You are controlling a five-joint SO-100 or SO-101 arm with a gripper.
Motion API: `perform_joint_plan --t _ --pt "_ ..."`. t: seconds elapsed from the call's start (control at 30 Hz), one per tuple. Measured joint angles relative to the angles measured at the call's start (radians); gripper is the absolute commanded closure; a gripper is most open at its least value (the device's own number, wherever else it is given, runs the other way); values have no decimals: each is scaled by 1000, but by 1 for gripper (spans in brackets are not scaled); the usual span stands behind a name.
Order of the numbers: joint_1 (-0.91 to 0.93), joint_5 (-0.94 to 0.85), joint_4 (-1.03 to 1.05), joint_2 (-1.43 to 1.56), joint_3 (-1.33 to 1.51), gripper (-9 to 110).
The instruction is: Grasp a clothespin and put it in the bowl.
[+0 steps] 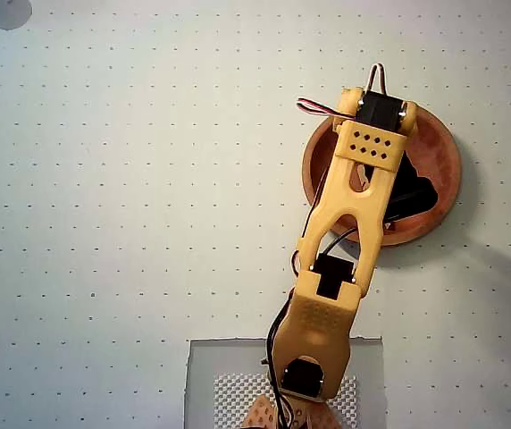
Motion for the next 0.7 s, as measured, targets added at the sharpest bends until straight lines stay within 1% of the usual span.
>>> perform_joint_plan --t 0.07,0.17,0.3,0.37,0.43,0.5,0.57,0.6,0.63,0.7 --pt "-44 61 0 120 115 105" --pt "-98 140 0 227 207 105" --pt "-196 331 0 374 347 105" --pt "-233 454 0 440 396 105" --pt "-262 529 0 477 411 105" --pt "-296 650 -49 532 425 105" --pt "-307 730 -95 566 431 105" --pt "-308 795 -138 595 443 105" --pt "-313 900 -219 640 465 105" --pt "-318 1008 -298 684 492 105"
